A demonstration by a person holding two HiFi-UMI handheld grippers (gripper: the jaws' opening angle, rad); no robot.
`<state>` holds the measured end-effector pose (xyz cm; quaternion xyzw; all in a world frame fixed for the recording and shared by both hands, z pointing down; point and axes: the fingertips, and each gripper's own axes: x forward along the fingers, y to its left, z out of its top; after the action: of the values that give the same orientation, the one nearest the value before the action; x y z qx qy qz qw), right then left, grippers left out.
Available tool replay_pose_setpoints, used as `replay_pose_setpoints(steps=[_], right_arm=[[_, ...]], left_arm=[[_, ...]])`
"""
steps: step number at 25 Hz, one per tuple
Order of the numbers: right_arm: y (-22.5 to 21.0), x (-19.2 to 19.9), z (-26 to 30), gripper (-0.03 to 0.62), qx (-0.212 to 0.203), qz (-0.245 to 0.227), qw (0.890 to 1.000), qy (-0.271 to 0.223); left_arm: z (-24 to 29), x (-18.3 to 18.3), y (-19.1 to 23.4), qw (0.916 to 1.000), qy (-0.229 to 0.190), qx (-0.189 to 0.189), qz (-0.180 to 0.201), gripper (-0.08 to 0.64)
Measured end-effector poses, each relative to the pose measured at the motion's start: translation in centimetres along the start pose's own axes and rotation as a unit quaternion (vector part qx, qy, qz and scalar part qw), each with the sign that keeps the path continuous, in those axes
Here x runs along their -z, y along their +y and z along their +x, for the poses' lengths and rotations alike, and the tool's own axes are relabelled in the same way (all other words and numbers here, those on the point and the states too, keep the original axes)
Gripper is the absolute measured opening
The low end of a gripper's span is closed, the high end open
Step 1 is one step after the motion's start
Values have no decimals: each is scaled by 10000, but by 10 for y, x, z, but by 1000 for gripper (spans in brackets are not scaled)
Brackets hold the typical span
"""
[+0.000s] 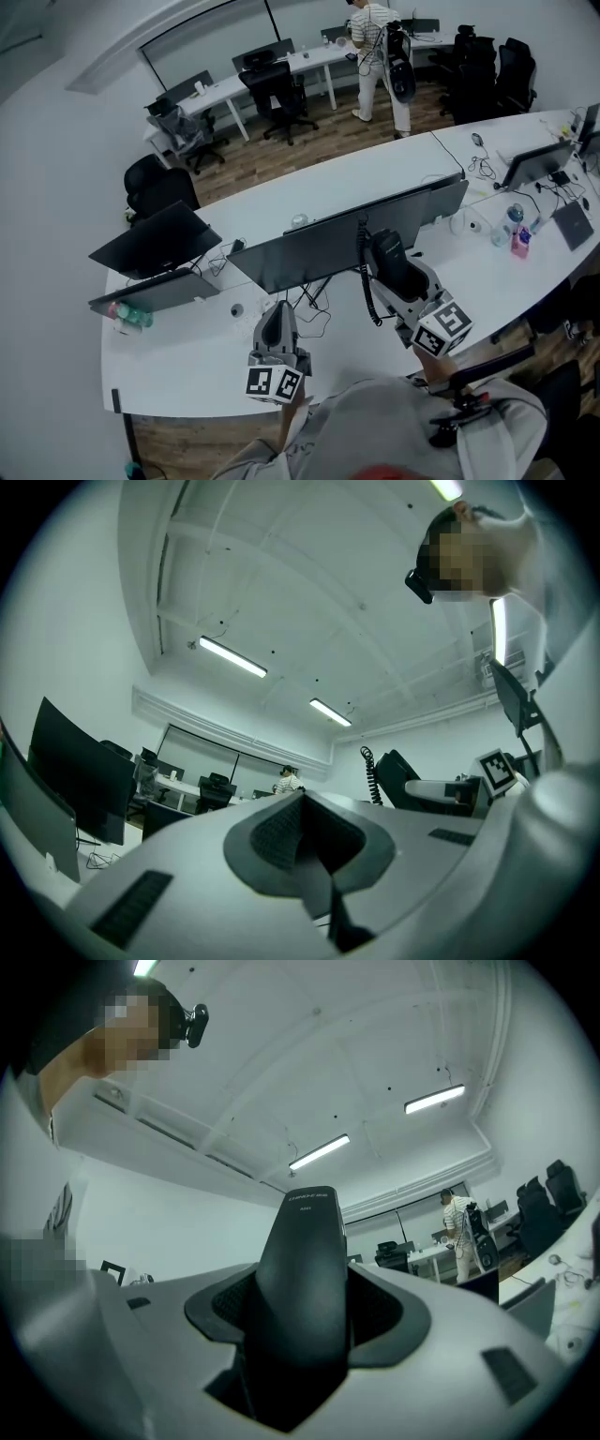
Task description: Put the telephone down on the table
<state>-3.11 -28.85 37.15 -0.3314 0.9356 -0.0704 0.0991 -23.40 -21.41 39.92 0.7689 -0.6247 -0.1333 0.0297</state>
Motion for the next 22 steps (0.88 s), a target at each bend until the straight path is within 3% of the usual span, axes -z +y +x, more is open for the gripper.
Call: replay_pose_setpoints(steps=[13, 22], right_arm=[[-10, 6, 8, 284, 64, -69, 9999, 40], [-40, 58, 23, 284, 357, 81, 9975, 601]], left_arm=[[-1, 7, -2, 9999, 118, 36, -30, 11], [-9, 6, -3, 9998, 173, -55, 15, 11]])
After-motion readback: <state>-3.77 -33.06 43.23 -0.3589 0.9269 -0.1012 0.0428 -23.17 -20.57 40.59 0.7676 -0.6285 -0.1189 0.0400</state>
